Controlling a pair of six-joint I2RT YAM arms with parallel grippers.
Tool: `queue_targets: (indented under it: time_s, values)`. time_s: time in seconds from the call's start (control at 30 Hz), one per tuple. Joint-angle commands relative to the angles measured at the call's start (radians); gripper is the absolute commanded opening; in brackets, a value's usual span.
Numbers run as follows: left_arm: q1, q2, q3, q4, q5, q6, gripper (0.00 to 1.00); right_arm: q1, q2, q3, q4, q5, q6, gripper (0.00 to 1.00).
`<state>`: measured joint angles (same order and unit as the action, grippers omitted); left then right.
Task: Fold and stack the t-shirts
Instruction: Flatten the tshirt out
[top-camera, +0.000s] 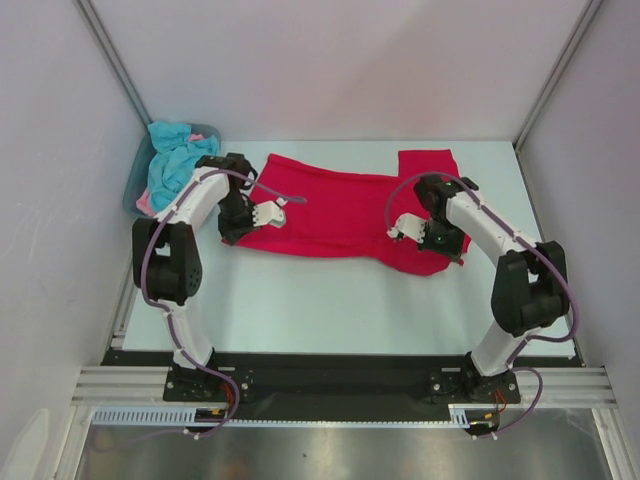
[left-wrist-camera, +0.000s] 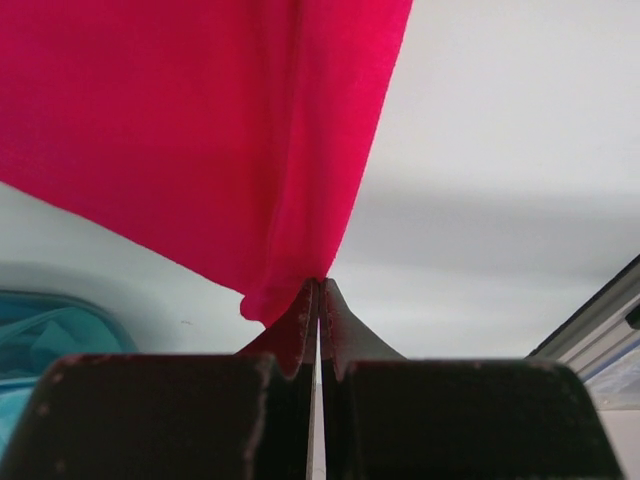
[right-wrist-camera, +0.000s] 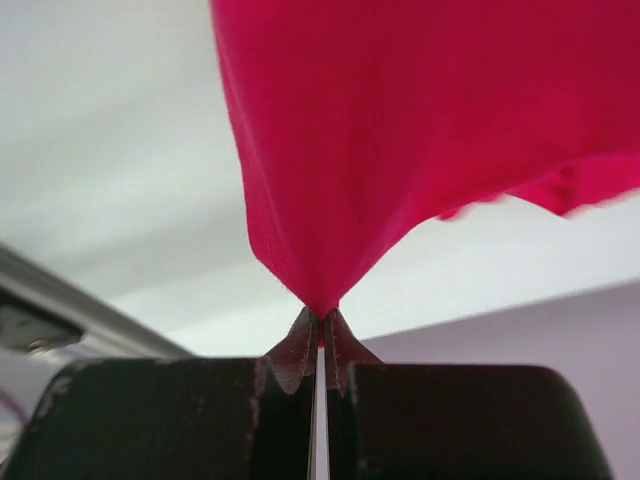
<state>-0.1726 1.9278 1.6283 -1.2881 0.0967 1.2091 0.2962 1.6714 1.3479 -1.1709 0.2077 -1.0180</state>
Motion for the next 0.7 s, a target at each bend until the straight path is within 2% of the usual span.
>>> queue_targets:
  time_s: [0.0,0.17,0.27,0.5,0.67]
  values:
    - [-0.001,-0.076,-0.031,-0.059,-0.003,0.095,0.00,-0.005,0.039,0.028,-0.251,-0.106,0.050,0.00]
    - [-0.001,-0.079,-0.077,-0.062,-0.067,0.159,0.00,-0.032,0.068,0.016,-0.346,-0.143,0.032,0.00]
    - [-0.001,-0.069,-0.076,-0.066,-0.083,0.181,0.00,-0.066,0.074,-0.009,-0.346,-0.087,-0.008,0.00]
    - [-0.008,-0.021,-0.048,-0.068,-0.068,0.178,0.00,-0.186,0.160,0.167,-0.346,-0.129,-0.085,0.00]
    - [-0.027,0.005,-0.062,-0.068,-0.077,0.201,0.00,-0.138,0.177,0.103,-0.337,-0.140,-0.146,0.00]
